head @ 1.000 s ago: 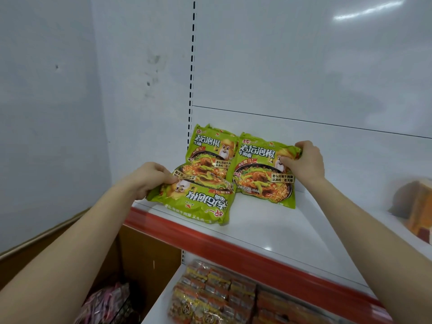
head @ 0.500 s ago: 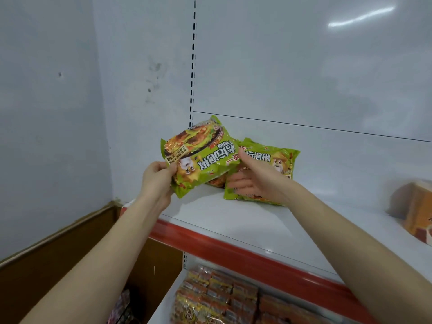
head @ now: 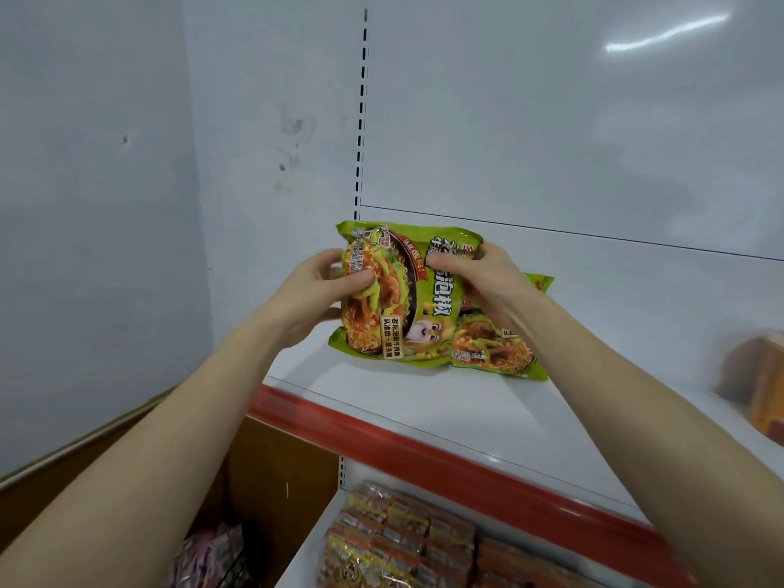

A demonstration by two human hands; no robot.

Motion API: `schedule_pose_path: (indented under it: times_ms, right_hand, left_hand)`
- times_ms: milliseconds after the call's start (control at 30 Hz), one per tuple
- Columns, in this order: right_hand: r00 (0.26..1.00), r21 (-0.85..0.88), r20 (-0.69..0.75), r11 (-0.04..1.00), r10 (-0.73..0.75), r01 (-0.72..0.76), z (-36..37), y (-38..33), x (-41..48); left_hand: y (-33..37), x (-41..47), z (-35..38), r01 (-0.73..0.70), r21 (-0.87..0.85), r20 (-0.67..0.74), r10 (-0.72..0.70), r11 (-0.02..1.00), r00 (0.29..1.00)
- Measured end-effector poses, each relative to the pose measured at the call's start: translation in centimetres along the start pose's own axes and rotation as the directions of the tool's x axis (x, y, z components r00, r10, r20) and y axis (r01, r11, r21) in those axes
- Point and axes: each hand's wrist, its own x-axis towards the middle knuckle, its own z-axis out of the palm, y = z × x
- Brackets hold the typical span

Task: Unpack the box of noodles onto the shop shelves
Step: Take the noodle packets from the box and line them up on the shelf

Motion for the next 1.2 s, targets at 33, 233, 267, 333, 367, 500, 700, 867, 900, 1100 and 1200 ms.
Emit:
schedule_pose_path:
  times_ms: [33, 233, 267, 333, 367, 500, 700, 867, 900, 1100, 1200]
  right_hand:
    - [1.000, 0.035, -0.004, 0.999, -0.015, 0.015, 0.1, -0.1, 0.0]
    - [0.982, -0.136, 0.099, 0.980, 0.158, -0.144, -1.0, 1.5, -0.2]
    - [0.975, -0.158, 0.124, 0.974, 0.184, -0.163, -0.8, 2.1, -0.1]
    - [0.984, -0.035, 0.101, 0.989, 0.146, -0.143, -0.2, 2.7, 0.5]
    - [0.991, 0.046, 0.062, 0.992, 0.118, -0.121, 0.2, 2.6, 0.9]
    - [0.993, 0.020, -0.093, 0.997, 0.079, -0.078, 0.9, 2.2, 2.4]
    - [0.977, -0.306, -0.213, 0.948, 0.026, -0.092, 1.9, 4.2, 4.1]
    - [0.964, -0.623, -0.236, 0.781, -0.121, -0.055, 2.8, 4.8, 4.1]
    - [0.963, -0.664, -0.227, 0.747, -0.144, -0.045, 2.9, 4.6, 3.8]
    - [0.951, -0.768, -0.130, 0.635, -0.281, 0.082, 2.6, 4.4, 2.0]
    - [0.956, -0.902, 0.033, 0.403, -0.291, 0.154, 2.3, 5.0, 1.2]
  left_hand:
    - [0.0, 0.0, 0.1, 0.007, -0.063, 0.020, -0.005, 0.998, 1.000]
    - [-1.2, 0.3, 1.4, -0.028, -0.515, -0.208, -0.093, 0.857, 0.974]
    - [-1.5, 0.3, 1.6, -0.037, -0.542, -0.229, -0.105, 0.840, 0.968]
    - [-2.2, 0.1, 1.8, -0.026, -0.490, -0.239, -0.105, 0.871, 0.965]
    - [-2.6, -0.1, 1.8, 0.002, -0.394, -0.242, -0.106, 0.919, 0.965]
    - [-5.1, -1.6, 0.3, 0.128, 0.567, -0.227, 0.005, 0.814, 0.974]
    - [-7.5, -4.6, 0.4, 0.006, 0.902, -0.016, 0.021, 0.431, 1.000]
    - [-8.4, -4.5, 0.3, -0.021, 0.941, -0.008, 0.082, 0.338, 0.997]
    - [-8.5, -4.4, 0.2, -0.027, 0.944, -0.002, 0.088, 0.330, 0.996]
    - [-9.4, -4.1, -0.1, -0.041, 0.943, 0.006, 0.105, 0.331, 0.994]
    - [-9.7, -4.0, -0.2, -0.045, 0.948, 0.008, 0.119, 0.316, 0.993]
